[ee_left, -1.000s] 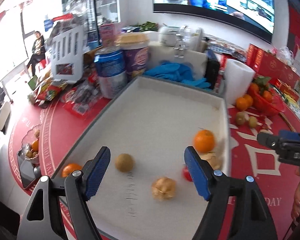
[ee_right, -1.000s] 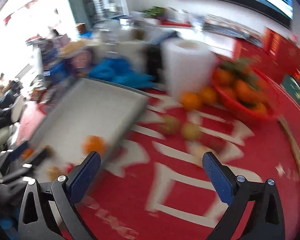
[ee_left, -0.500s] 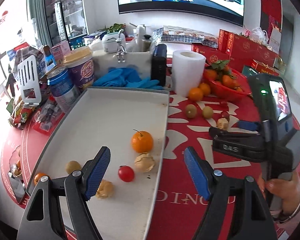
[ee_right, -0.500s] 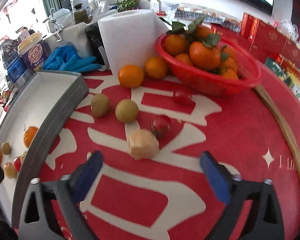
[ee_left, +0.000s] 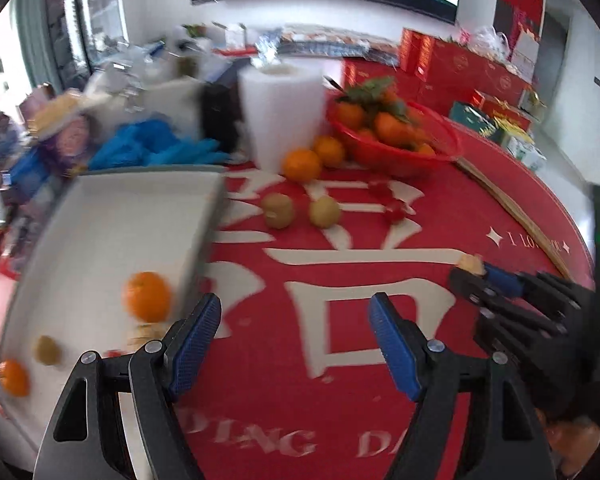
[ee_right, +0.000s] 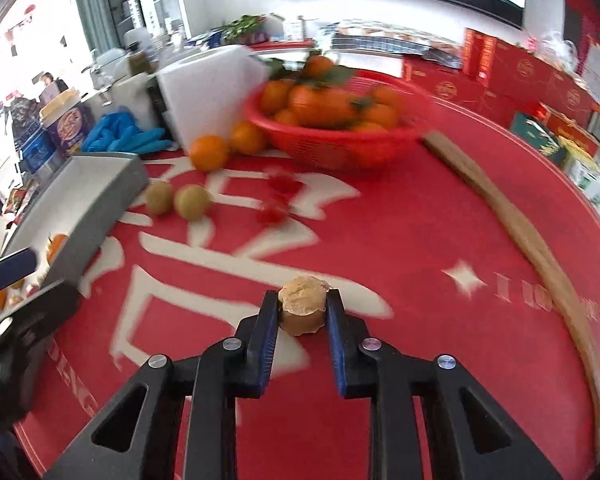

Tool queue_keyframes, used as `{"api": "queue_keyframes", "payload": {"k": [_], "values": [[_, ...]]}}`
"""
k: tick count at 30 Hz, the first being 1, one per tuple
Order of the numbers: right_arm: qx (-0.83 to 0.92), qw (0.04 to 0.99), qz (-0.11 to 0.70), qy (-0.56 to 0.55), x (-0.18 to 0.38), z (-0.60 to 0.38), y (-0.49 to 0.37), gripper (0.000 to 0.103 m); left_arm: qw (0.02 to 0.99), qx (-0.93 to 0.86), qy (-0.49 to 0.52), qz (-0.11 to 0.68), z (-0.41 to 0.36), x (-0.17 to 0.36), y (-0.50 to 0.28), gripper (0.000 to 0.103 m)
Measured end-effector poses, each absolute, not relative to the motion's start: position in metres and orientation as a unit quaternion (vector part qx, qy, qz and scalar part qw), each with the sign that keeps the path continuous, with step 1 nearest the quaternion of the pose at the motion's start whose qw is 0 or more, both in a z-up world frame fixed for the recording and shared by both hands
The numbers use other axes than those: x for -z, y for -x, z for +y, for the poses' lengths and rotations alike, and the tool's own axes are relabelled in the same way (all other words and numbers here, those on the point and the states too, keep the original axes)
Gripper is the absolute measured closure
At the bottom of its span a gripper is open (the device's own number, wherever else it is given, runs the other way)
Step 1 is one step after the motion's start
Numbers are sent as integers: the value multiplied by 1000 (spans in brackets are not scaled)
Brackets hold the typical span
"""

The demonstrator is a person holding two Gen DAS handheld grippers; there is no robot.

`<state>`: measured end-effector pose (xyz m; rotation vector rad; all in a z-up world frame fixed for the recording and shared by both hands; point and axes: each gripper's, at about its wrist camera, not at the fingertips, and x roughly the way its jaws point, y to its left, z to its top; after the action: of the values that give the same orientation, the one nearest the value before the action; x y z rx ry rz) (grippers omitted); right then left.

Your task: Organize fruits

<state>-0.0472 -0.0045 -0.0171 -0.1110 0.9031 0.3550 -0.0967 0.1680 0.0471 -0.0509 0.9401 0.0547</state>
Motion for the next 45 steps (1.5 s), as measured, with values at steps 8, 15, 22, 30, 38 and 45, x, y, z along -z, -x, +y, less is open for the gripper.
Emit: {"api": "queue_keyframes", "payload": {"k": [8, 15, 22, 30, 38, 45], "values": [[-136, 894, 426, 29, 17, -65, 76, 78, 882, -3, 14, 471, 119, -27, 48, 24], [-136, 896, 423, 6, 17, -80, 79, 78, 881, -11, -6, 473, 93, -17, 14, 30], [-132, 898, 419, 16, 17, -76, 79, 78, 886, 2, -21, 463, 88, -20, 18, 77], [-122, 899, 418, 45, 18, -70, 82, 76, 894, -33, -4, 446, 131, -19, 113, 74], [-115, 903, 403, 94, 17, -59, 91, 16, 894, -43, 25, 446, 154, -14, 121, 22], [-108, 893, 434, 57, 24, -82, 85, 14, 893, -34, 26, 447, 152, -12, 122, 19]]}}
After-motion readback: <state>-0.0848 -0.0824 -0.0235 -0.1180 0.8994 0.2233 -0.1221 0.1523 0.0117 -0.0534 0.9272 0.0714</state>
